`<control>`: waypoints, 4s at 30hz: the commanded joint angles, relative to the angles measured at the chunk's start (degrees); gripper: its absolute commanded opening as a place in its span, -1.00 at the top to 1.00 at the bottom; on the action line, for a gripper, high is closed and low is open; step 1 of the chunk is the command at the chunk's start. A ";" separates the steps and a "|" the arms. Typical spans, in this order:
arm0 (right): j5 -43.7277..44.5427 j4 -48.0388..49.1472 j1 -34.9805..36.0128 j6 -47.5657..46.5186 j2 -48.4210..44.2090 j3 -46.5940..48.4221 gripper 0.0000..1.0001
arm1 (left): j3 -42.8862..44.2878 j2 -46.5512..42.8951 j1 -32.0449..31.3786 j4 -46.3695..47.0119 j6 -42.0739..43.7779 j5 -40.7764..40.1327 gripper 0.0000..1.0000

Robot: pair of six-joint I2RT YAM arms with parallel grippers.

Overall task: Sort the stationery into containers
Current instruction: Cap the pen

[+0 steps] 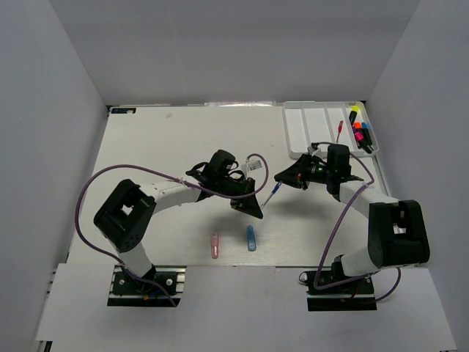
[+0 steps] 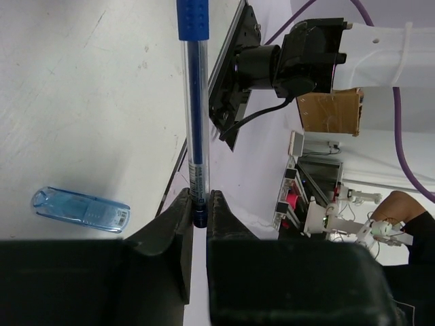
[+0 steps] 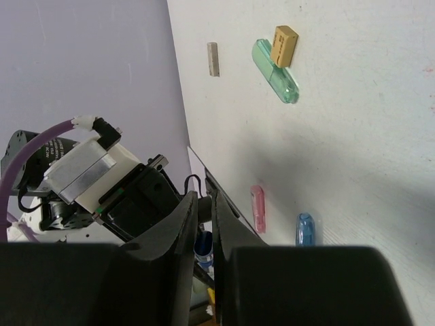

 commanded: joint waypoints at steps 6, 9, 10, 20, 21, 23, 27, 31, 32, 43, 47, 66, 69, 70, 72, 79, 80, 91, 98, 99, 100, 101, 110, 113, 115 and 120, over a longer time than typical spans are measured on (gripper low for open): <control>1.28 0.00 1.85 -4.41 -1.92 3.01 1.00 | 3.56 1.69 -0.26 2.91 -1.15 1.20 1.00; 1.64 -0.27 2.55 -5.02 -2.36 2.83 1.00 | 4.35 1.87 -0.26 3.79 -1.33 1.72 1.00; 1.64 -0.27 2.99 -5.29 -2.45 2.74 1.00 | 4.53 1.87 -0.26 3.53 -1.16 1.20 1.00; 2.17 -0.44 5.54 -6.34 -3.77 2.22 1.00 | 5.94 1.51 -0.26 2.21 0.25 -1.61 1.00; 2.16 -0.44 5.81 -6.34 -3.86 2.13 1.00 | 6.20 1.60 -0.26 1.86 0.51 -2.31 1.00; 2.25 -0.53 6.33 -6.52 -4.29 1.95 1.00 | 6.47 1.34 0.36 1.50 0.60 -2.58 1.00; 1.99 -0.53 7.39 -7.05 -4.65 2.04 1.00 | 6.91 0.99 0.89 0.28 1.48 -4.42 1.00; 1.99 -0.71 8.18 -7.40 -4.82 1.95 1.00 | 7.26 0.72 0.89 -0.16 1.83 -5.13 1.00; 1.99 -0.71 8.09 -7.40 -4.82 1.86 1.00 | 7.43 0.81 0.89 -0.34 2.18 -5.22 1.00; 1.64 -0.71 9.50 -7.40 -5.00 1.25 1.00 | 11.91 1.95 1.41 -4.03 5.26 -7.50 1.00; 1.46 -0.62 10.03 -7.31 -5.09 0.81 1.00 | 12.35 1.87 1.41 -4.73 5.96 -8.55 1.00; 0.76 0.35 11.87 -5.03 -5.44 -1.83 1.00 | 15.43 2.31 2.47 -7.63 8.60 -11.54 1.00; 0.76 0.35 12.05 -5.11 -5.44 -2.00 1.00 | 15.87 2.22 2.47 -7.90 8.95 -11.98 1.00; 0.76 0.35 12.22 -5.11 -5.44 -2.00 1.00 | 15.87 2.13 2.47 -7.73 8.95 -12.07 1.00; 0.76 0.35 12.31 -5.29 -5.44 -2.09 1.00 | 16.22 2.13 2.47 -8.16 9.13 -12.33 1.00; 0.76 0.17 13.02 -5.38 -5.70 -2.71 1.00 | 17.10 2.57 2.47 -8.25 9.30 -12.60 1.00; 0.76 0.17 13.19 -5.38 -5.70 -2.71 1.00 | 17.19 2.57 2.47 -8.25 9.30 -12.43 1.00; 0.67 0.08 14.51 -5.38 -5.70 -3.50 1.00 | 18.16 3.01 3.52 -8.60 9.57 -13.74 1.00; 0.58 -0.01 15.04 -5.47 -5.97 -3.76 1.00 | 19.30 3.01 4.05 -8.60 9.57 -14.53 1.00; 0.67 0.00 15.12 -5.64 -5.97 -3.85 1.00 | 19.47 2.92 4.57 -8.60 9.57 -14.62 1.00; 0.67 -0.09 15.04 -5.64 -5.88 -3.59 1.00 | 19.65 2.83 4.58 -8.78 9.57 -14.71 1.00; 0.76 -0.09 15.04 -5.73 -5.88 -3.41 1.00 | 19.74 2.92 4.58 -8.78 9.57 -14.53 1.00; 2.25 -0.88 13.02 -5.91 -3.77 2.38 1.00 | 12.54 -0.42 4.58 -6.06 7.64 -12.25 1.00; 2.34 -0.97 12.14 -5.29 -2.46 3.71 1.00 | 9.56 -1.82 4.58 -4.30 6.76 -11.20 1.00; 2.43 -0.71 11.52 -4.94 -1.66 4.41 1.00 | 8.93 -2.17 4.58 -3.68 6.49 -11.02 1.00; 2.87 -0.01 10.21 -4.76 -0.78 5.64 1.00 | 8.84 -2.97 4.58 -3.42 6.58 -10.84 1.00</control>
